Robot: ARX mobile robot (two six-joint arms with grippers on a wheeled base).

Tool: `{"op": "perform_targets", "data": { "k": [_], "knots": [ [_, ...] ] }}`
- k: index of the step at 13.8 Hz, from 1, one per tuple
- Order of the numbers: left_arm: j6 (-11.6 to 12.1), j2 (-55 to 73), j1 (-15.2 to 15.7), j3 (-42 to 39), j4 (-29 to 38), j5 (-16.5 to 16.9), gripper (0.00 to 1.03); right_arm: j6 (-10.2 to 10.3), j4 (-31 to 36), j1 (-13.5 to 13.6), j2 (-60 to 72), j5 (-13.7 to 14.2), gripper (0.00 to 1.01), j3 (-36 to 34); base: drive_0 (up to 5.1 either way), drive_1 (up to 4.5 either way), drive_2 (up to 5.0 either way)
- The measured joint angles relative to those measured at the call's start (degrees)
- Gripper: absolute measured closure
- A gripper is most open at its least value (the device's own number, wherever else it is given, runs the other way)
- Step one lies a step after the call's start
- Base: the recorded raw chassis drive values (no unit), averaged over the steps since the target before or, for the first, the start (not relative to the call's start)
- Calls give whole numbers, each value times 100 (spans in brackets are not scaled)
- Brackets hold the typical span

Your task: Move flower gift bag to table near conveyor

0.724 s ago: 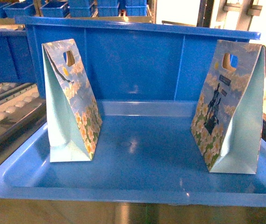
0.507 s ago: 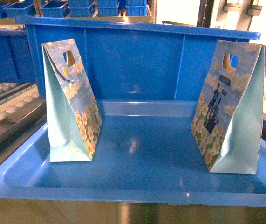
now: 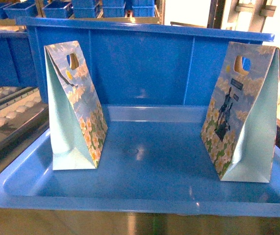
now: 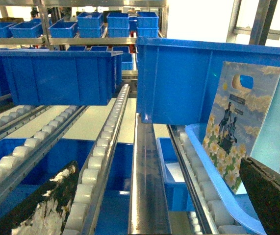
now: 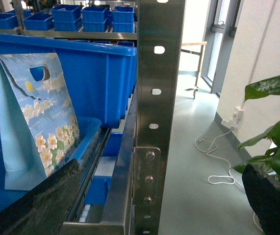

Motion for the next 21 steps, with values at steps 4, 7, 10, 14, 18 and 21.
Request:
{"op": "perform_targets", "data": {
  "k": [4,7,10,14,18,21],
  "knots": [
    [0,0,0,0,0,0,5,0,0,0,0,0,3,0,0,0,0],
    [0,905,411,15,1134,474,5,-129,857,782,763,389,3,17,0,0,0],
    [-142,2734,975,717,2846,1292,5,-227,1899,1602,2107,872,3,697,0,0,0],
    [-177,4760,-61,1941,3648,1001,5,-317,3018,2004,4168,909,3,1469,0,0,0],
    [2,5914,-986,2682,4015,601,5,-452,3504,2264,5493,815,3,2081,0,0,0],
    [90,6255,-1231,2863,4046,442,5,-446,3528,2411,6133,811,3,2535,0,0,0]
  ]
}}
